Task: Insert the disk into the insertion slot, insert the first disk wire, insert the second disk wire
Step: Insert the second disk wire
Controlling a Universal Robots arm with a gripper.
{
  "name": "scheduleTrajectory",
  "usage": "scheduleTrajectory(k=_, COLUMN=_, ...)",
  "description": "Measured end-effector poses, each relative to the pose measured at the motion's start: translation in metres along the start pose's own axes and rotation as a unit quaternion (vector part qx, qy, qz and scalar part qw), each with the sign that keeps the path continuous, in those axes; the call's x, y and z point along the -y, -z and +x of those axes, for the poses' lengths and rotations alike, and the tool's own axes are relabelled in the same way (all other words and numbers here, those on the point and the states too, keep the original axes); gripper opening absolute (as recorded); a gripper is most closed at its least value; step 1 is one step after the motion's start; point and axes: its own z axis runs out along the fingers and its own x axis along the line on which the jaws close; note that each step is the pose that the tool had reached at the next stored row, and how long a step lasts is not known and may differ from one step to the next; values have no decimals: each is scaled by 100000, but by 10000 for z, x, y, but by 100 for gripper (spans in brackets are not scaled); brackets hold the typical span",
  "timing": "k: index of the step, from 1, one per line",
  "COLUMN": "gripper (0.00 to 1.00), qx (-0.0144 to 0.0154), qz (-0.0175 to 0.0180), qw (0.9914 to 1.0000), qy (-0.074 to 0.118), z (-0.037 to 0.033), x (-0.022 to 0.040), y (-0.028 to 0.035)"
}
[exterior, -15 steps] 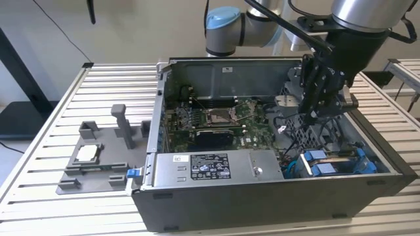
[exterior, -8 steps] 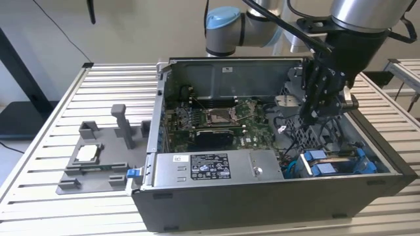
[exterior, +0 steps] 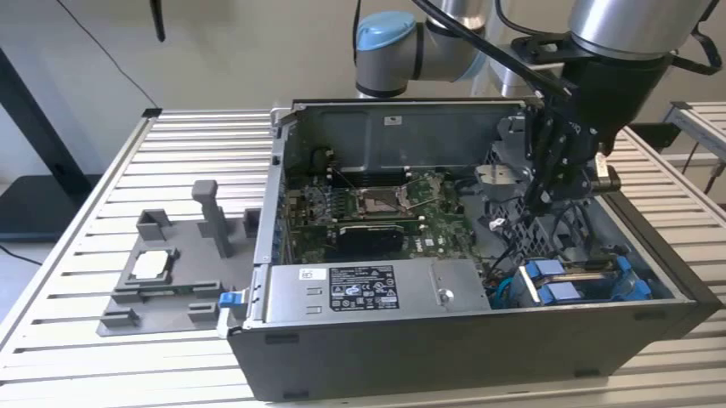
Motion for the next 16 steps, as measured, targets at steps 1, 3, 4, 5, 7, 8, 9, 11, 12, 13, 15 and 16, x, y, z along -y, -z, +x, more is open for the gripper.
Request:
scheduleTrajectory(k=1, gripper=17, qx=-6, qz=1, qw=100000, qy=-1, z=0, x=0, y=0)
scheduleTrajectory(k=3, gripper=16, qx=-4, qz=-12, qw=100000, qy=-9, z=0, x=3, y=-1)
scheduleTrajectory(k=4, gripper=16, qx=5, qz=-24, qw=100000, qy=-13, z=1, x=5, y=-2)
scheduleTrajectory(k=5, gripper=16, qx=9, qz=-68, qw=100000, qy=-14, z=4, x=10, y=-3)
scheduleTrajectory(k=7, gripper=16, qx=3, qz=-253, qw=100000, qy=-31, z=10, x=29, y=-4)
scheduleTrajectory(k=8, gripper=16, qx=5, qz=-325, qw=99999, qy=-40, z=13, x=39, y=-6)
scheduleTrajectory(k=9, gripper=16, qx=4, qz=-465, qw=99999, qy=-48, z=17, x=56, y=-7)
scheduleTrajectory(k=11, gripper=16, qx=12, qz=-619, qw=99998, qy=-49, z=20, x=82, y=-10)
scheduleTrajectory(k=12, gripper=16, qx=10, qz=-621, qw=99998, qy=-58, z=20, x=82, y=-10)
scheduleTrajectory(k=13, gripper=16, qx=10, qz=-620, qw=99998, qy=-61, z=20, x=82, y=-10)
scheduleTrajectory(k=15, gripper=16, qx=-1, qz=-623, qw=99998, qy=-53, z=20, x=85, y=-9)
scheduleTrajectory(k=16, gripper=16, qx=3, qz=-623, qw=99998, qy=-54, z=20, x=86, y=-9)
